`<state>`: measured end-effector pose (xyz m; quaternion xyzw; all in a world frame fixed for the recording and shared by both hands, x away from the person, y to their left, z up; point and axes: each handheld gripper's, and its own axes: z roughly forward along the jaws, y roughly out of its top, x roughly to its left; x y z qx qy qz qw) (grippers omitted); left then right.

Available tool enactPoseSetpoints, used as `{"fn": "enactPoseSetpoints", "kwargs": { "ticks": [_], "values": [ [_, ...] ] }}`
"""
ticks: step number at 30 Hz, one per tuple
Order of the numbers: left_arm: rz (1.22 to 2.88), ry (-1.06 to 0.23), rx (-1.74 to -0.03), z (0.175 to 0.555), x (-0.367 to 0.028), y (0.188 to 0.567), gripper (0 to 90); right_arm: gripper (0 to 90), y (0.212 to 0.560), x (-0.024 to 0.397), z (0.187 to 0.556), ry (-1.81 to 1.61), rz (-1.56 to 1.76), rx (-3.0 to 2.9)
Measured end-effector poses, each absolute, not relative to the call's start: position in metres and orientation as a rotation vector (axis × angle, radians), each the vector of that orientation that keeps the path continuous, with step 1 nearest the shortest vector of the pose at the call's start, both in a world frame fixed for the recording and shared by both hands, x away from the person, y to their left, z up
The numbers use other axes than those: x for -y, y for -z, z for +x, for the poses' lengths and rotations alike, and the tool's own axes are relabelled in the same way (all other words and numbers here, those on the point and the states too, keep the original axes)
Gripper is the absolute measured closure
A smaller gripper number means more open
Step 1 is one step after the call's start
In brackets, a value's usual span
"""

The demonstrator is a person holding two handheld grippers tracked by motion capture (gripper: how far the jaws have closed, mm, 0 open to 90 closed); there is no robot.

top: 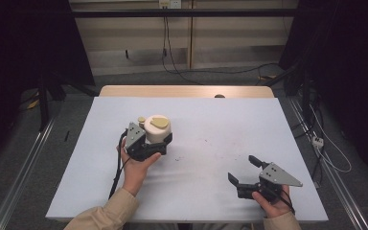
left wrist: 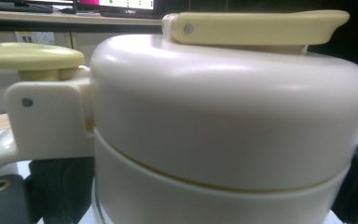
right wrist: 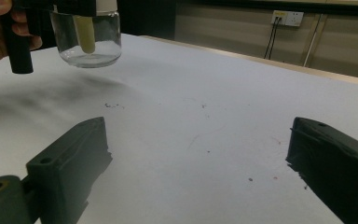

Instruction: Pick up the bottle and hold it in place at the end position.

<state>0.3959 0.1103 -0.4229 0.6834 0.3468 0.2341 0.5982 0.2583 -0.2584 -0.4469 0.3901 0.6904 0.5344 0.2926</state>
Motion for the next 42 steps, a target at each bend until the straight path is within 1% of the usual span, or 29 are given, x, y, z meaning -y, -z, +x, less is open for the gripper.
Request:
{"fn": "enactPoseSetpoints", "kwargs": {
  "ticks": [42],
  "values": [
    [1.606, -0.510, -0.789, 0.408, -0.084, 0.427, 6.4, 5.0, 0.447, 0.265, 0.258, -1.439, 1.066, -1.806]
  ]
}}
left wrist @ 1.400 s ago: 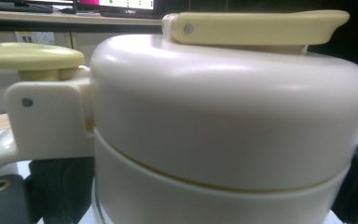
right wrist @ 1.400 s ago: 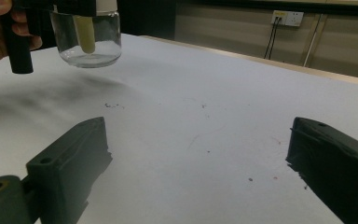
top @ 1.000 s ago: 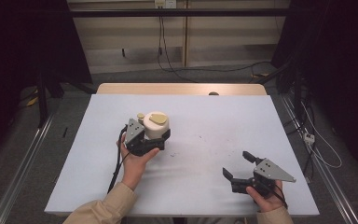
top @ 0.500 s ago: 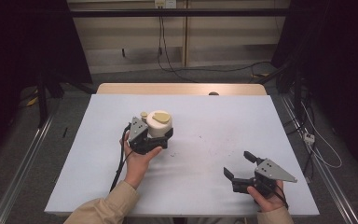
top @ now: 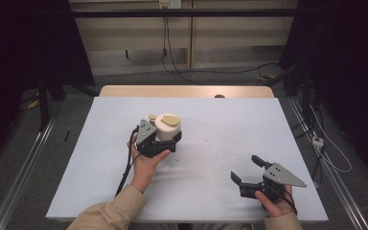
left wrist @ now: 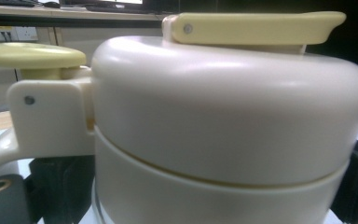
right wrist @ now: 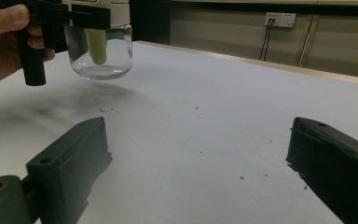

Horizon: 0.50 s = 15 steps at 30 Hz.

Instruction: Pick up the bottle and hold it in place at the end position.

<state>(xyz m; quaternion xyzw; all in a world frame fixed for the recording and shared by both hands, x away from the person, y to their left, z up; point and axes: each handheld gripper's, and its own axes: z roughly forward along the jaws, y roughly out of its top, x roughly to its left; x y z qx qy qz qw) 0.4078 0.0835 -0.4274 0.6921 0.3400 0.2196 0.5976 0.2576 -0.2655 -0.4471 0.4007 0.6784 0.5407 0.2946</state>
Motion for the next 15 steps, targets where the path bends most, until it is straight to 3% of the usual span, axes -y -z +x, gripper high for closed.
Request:
{"fn": "enactPoseSetpoints", "kwargs": {
  "ticks": [15],
  "values": [
    [1.611, -0.486, -0.774, 0.4116, -0.0737, 0.4279, 6.4, 5.0, 0.4474, 0.2680, 0.2575, -1.441, 1.075, -1.801]
  ]
}}
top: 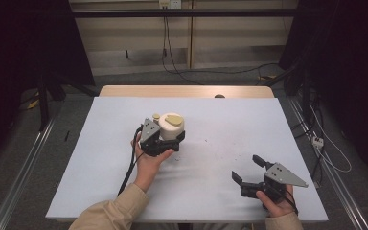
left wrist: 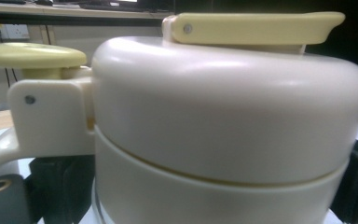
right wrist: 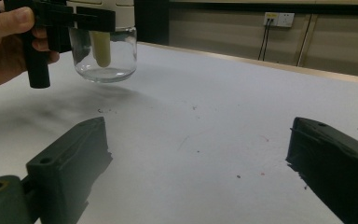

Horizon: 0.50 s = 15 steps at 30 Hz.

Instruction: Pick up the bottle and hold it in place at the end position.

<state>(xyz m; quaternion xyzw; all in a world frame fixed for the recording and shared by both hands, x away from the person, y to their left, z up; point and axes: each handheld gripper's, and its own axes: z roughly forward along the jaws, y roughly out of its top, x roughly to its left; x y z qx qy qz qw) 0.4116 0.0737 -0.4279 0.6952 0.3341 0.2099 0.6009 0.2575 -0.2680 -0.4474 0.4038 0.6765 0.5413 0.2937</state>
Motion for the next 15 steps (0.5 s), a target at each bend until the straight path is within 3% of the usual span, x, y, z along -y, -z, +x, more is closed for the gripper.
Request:
{"fn": "enactPoseSetpoints", "kwargs": {
  "ticks": [15],
  "values": [
    [1.626, -0.460, -0.767, 0.419, -0.063, 0.431, 6.4, 5.0, 0.448, 0.268, 0.257, -1.444, 1.074, -1.801]
  ]
}}
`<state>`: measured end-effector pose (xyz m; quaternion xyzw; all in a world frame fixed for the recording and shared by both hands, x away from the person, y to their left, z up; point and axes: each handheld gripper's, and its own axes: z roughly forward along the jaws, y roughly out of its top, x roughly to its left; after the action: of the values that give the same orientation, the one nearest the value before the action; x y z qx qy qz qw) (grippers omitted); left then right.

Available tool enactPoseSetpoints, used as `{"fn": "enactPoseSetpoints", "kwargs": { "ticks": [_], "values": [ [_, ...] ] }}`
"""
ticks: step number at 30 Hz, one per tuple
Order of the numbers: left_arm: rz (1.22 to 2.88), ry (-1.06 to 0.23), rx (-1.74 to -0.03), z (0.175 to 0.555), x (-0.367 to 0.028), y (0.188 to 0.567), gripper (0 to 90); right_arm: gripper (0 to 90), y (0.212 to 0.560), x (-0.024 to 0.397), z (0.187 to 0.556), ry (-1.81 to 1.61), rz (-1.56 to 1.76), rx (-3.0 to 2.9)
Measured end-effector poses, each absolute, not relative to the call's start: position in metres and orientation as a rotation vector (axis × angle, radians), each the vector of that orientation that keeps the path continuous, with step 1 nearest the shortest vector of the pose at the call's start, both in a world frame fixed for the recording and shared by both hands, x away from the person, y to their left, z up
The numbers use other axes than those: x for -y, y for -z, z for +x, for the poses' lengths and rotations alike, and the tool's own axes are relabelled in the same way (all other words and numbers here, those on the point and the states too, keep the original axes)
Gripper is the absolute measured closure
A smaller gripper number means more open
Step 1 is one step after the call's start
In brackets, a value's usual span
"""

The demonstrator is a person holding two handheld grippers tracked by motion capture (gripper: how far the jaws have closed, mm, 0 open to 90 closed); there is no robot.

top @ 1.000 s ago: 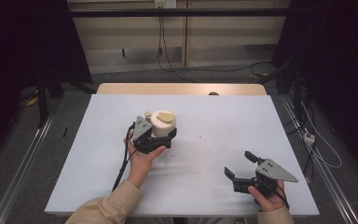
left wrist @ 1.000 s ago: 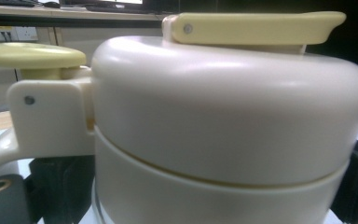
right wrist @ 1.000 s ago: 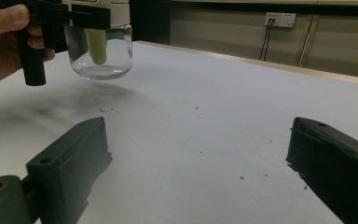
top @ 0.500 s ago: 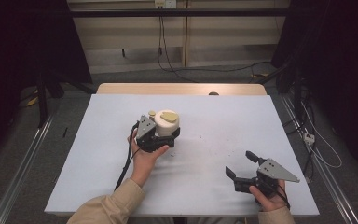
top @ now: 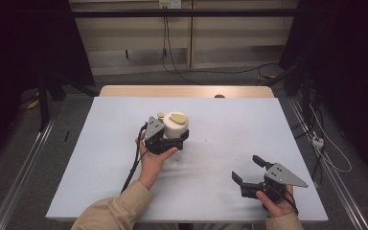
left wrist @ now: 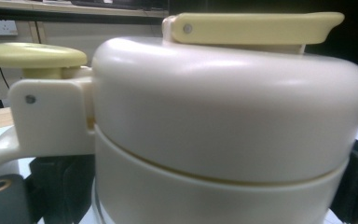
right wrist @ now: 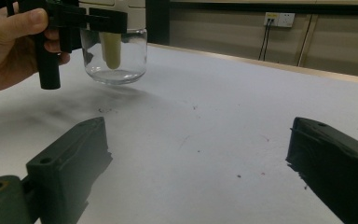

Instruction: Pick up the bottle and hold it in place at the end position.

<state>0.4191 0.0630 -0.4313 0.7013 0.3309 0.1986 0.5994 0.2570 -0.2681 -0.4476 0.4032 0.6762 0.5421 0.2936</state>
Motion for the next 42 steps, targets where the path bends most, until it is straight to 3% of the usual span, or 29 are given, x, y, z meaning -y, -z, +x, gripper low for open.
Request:
{"fn": "enactPoseSetpoints", "kwargs": {
  "ticks": [42],
  "values": [
    [1.638, -0.450, -0.806, 0.437, -0.025, 0.450, 6.5, 4.9, 0.447, 0.270, 0.257, -1.458, 1.072, -1.797]
  ]
}}
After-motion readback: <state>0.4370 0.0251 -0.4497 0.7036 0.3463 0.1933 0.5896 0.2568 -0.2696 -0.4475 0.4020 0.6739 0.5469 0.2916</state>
